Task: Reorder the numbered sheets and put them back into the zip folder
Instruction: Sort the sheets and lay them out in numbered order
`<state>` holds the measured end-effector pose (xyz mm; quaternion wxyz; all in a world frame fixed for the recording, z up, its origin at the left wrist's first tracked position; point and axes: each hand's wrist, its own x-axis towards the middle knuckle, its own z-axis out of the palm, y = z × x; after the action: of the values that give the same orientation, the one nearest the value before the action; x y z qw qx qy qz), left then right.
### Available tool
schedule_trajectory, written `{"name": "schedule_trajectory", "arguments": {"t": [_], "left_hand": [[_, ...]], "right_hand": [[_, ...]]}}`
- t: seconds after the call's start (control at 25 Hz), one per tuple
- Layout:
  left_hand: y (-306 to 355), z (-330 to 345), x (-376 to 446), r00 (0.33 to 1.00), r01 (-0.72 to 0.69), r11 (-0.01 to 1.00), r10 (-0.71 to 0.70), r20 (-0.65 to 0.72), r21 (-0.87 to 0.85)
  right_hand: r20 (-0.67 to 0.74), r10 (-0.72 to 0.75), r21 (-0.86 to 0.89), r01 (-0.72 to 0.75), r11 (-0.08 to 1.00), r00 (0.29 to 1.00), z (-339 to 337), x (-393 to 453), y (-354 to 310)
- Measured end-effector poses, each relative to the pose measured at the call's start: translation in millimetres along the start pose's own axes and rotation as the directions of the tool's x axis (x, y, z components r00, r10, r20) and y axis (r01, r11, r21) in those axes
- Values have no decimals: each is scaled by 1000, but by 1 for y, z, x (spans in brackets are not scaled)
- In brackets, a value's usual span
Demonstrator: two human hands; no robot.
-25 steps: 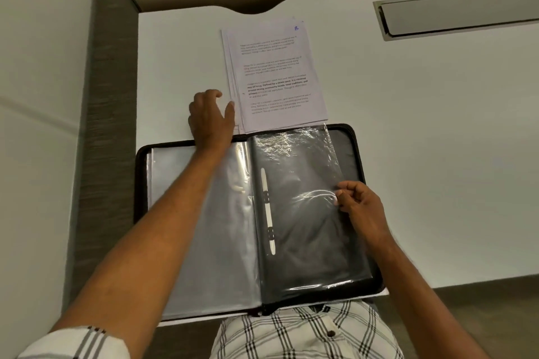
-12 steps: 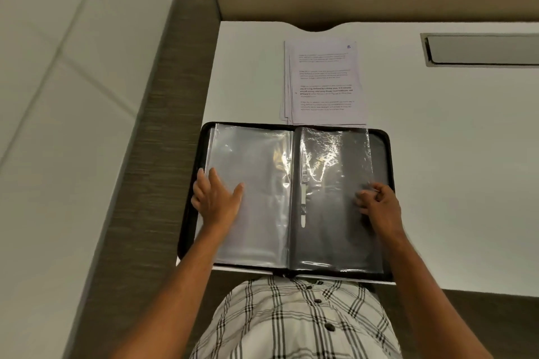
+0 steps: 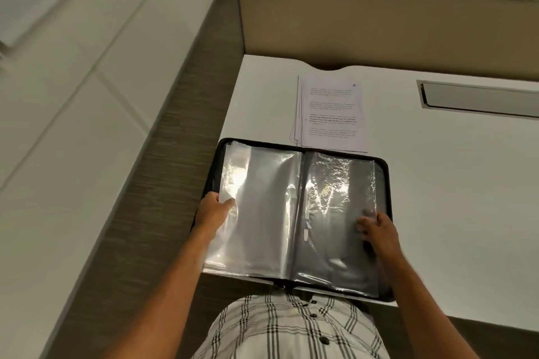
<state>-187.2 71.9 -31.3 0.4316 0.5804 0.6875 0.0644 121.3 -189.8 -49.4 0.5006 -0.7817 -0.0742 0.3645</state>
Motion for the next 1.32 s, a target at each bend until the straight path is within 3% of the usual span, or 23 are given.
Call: {"name": "schedule_trajectory", "arguments": {"t": [0.12, 0.32, 0.52, 0.68, 0.84, 0.96, 1.12, 1.2, 1.32], "left_hand": [[8, -13, -11, 979, 29, 984, 7, 202, -177], [39, -24, -48, 845, 203, 824, 126, 520, -530], [78, 8, -84, 757, 240, 750, 253, 603, -616], [102, 51, -111, 762, 229, 757, 252, 596, -612], [121, 97, -136, 811, 79, 831, 269, 520, -551], [128, 128, -149, 752, -164, 893, 388, 533, -419], [121, 157, -160, 707, -344, 928, 355, 612, -141], [108, 167, -156, 758, -452, 888, 330, 562, 88], [90, 173, -150, 841, -520, 777, 392, 372, 355]], "right_hand": [[26, -23, -21, 23, 1000, 999, -3, -2, 2], [55, 48, 60, -51, 997, 997, -11, 6, 5], [100, 97, 152, -111, 982, 990, -22, 8, 4], [154, 114, 152, -138, 979, 981, -29, 12, 3], [178, 112, 176, -143, 974, 978, -35, 10, 3], [163, 113, 216, -147, 965, 980, -40, 1, 3], [99, 71, 150, -86, 985, 993, -49, -7, 11], [76, 51, 137, -62, 989, 996, -52, -8, 17], [13, 33, 59, -33, 998, 999, -55, -17, 16]]}}
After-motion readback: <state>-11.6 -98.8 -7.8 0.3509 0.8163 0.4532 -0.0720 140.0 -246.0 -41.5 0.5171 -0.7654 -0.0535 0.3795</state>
